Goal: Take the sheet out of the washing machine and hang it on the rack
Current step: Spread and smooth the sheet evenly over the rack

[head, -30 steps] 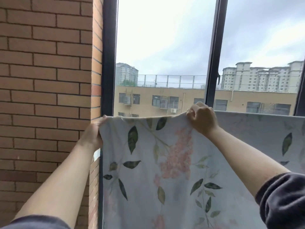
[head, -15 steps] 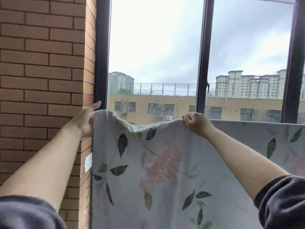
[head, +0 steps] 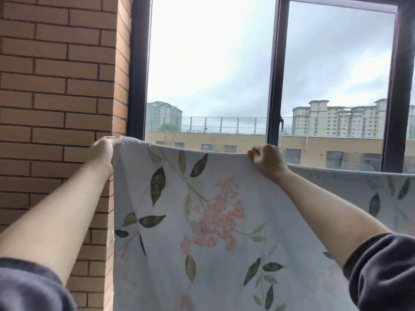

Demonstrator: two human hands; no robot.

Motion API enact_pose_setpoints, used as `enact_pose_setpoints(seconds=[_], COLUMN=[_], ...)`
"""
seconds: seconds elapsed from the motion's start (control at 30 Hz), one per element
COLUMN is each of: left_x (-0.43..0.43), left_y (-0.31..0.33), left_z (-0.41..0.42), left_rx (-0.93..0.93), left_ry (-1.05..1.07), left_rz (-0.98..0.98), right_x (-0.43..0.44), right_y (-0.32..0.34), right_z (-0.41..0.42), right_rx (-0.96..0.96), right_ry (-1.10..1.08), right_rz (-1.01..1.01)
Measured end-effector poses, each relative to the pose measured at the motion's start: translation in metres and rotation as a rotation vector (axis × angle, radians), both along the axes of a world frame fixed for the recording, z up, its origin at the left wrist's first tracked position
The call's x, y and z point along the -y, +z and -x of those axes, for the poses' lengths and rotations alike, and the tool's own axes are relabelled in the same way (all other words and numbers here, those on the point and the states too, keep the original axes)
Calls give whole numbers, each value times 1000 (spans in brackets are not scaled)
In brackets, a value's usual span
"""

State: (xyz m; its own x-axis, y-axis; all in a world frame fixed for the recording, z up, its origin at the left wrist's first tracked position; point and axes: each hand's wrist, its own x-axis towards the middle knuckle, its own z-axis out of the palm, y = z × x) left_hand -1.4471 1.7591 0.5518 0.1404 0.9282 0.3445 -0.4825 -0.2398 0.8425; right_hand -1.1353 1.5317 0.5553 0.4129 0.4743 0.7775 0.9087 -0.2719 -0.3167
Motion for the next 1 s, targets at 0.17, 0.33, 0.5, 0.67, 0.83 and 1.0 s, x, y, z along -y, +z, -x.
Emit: enact_pose_setpoints(seconds=[0.17, 0.33, 0.5, 0.67, 0.83, 1.0], left_x=[-2, 3, 2, -20, -28, -8], left_y=[0, -5, 8, -5, -23, -37], left_z=[-3, -9, -9, -8, -11, -35], left_rx=[-131, -117, -97, -302, -541, -739], left_ry=[104, 84, 293, 405, 450, 507], left_rz=[20, 8, -92, -7, 109, 102], right_x=[7, 15, 6, 3, 12, 19], right_y=[3, -3, 4, -4, -14, -29], right_z=[2, 3, 8, 15, 3, -15], right_rx=[-116, -117, -73, -31, 1, 130], right_ry=[151, 189, 71, 146, 79, 59], right_rz=[58, 255, -41, 142, 307, 224])
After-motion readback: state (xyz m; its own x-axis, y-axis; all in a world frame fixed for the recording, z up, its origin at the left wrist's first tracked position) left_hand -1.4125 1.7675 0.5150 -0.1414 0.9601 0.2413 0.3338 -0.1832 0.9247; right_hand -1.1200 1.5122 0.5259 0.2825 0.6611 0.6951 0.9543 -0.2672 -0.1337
